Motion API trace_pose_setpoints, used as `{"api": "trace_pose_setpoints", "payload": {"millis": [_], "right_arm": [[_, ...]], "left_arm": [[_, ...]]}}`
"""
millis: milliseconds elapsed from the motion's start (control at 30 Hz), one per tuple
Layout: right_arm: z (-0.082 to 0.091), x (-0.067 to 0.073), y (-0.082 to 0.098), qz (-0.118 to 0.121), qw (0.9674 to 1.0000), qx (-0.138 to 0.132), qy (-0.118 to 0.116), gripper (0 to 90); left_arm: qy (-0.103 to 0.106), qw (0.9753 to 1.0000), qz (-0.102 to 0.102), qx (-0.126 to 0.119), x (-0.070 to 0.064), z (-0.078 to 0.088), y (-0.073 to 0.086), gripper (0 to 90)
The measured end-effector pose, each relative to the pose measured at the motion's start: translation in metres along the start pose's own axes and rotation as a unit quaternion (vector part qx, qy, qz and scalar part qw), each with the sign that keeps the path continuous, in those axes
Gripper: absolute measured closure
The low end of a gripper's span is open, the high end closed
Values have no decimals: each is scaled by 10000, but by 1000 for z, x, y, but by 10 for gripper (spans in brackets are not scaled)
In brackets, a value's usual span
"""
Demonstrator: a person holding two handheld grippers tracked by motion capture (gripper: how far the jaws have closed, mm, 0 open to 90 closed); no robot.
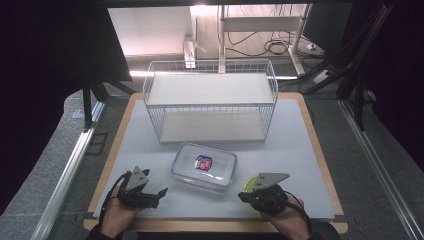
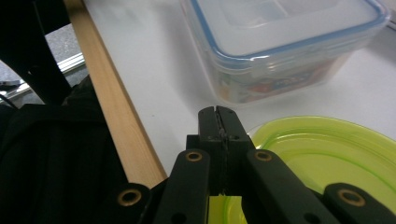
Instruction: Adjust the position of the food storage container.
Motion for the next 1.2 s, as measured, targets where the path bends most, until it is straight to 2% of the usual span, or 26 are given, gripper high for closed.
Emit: {"api": "trace_pose_setpoints", "payload": {"millis": [300,467,533,700,733,800,833,900,1000,1100,1200], "right_arm": [[2,-1,2,-47,9999,117,6,900],[7,-9,5,-97,9997,131,156,900],[14,-20,8,-198,9993,83,290,900],[26,-32,11,-379,9986,-76,369,900],[30,-37,12,-446,9980,-119,443,900],[32,-40,14,-469,9977,-106,483,900],[32,-44,19,-524,9970,-8,566,900],[33,-43,16,-565,9971,-153,477,900],[35,-35,8,-373,9978,-298,458,900],[29,-28,7,-304,9987,-238,334,900],[18,-24,10,-269,9994,-26,227,900]], "left_arm": [[14,10000,17,9,0,0,0,98],[23,10000,21,10,0,0,0,99],[46,10000,74,2,0,0,0,102],[98,9999,134,35,-1,1,0,108],[112,9998,143,47,-1,1,0,108],[125,9998,140,48,-2,1,0,107],[114,9998,112,68,-2,0,0,107],[88,9999,85,102,-3,0,0,108],[80,9999,81,110,-2,-1,1,108],[94,9998,121,98,-2,0,0,107],[128,9996,211,110,-3,-1,0,101]]}}
Point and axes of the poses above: each handheld gripper's, and its own axes: z roughly backward along the jaws, y roughly out of its underside, x roughly to its left, the point moved 7 cm from there along -z, roughly forward along the jaws, and after that the axes turned 3 degrees about -y, right-handed, at the moved point
